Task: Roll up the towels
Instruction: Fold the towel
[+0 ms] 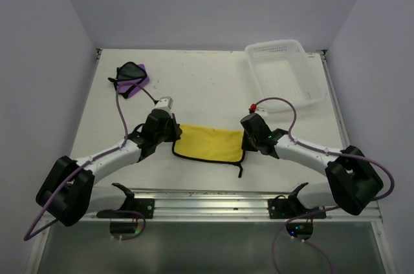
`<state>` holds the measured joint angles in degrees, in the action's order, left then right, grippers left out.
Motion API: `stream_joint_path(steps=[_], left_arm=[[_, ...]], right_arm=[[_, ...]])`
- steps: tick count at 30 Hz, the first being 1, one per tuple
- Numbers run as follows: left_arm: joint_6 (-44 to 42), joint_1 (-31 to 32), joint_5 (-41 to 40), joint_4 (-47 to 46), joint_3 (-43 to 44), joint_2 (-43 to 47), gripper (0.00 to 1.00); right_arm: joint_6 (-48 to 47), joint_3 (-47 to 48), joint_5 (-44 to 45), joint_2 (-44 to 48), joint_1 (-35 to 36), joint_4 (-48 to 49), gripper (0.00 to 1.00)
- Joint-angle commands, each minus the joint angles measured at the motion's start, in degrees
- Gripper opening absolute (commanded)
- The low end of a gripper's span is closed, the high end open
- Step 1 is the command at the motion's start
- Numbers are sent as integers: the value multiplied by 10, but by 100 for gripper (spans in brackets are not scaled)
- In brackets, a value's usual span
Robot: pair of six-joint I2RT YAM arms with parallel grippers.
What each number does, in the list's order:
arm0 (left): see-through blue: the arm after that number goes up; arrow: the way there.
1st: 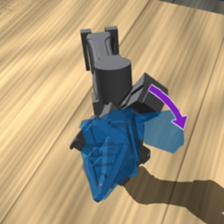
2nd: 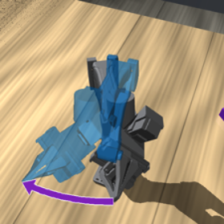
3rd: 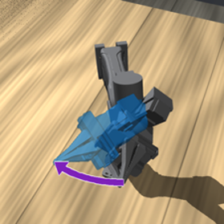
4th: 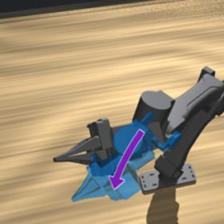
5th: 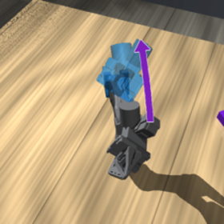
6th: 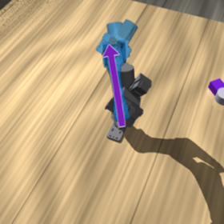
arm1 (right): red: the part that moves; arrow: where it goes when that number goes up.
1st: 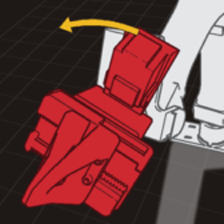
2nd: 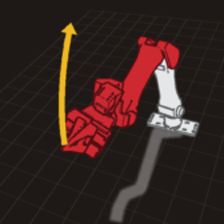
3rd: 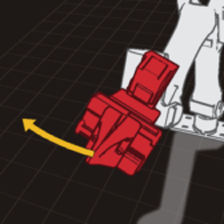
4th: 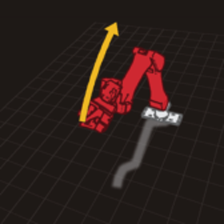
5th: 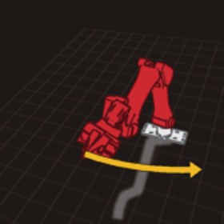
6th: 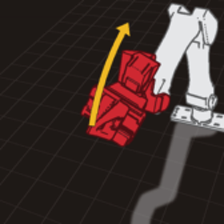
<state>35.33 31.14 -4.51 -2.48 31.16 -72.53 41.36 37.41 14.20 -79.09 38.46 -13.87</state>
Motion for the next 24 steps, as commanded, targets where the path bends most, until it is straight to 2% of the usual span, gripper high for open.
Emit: stream_joint_path(steps=[1,13,20,24], left_arm=[[-10,-3,8,-4,6,30,0],[-4,-2,28,19,-21,104,0],[0,10,36,-13,-43,114,0],[-12,14,33,-59,-58,87,0]], right_arm=[[-2,21,40,46,2,-52,0],[-8,4,97,132,0,-143,0],[-28,35,101,148,-12,-177,0],[-37,61,75,132,-11,-161,0]])
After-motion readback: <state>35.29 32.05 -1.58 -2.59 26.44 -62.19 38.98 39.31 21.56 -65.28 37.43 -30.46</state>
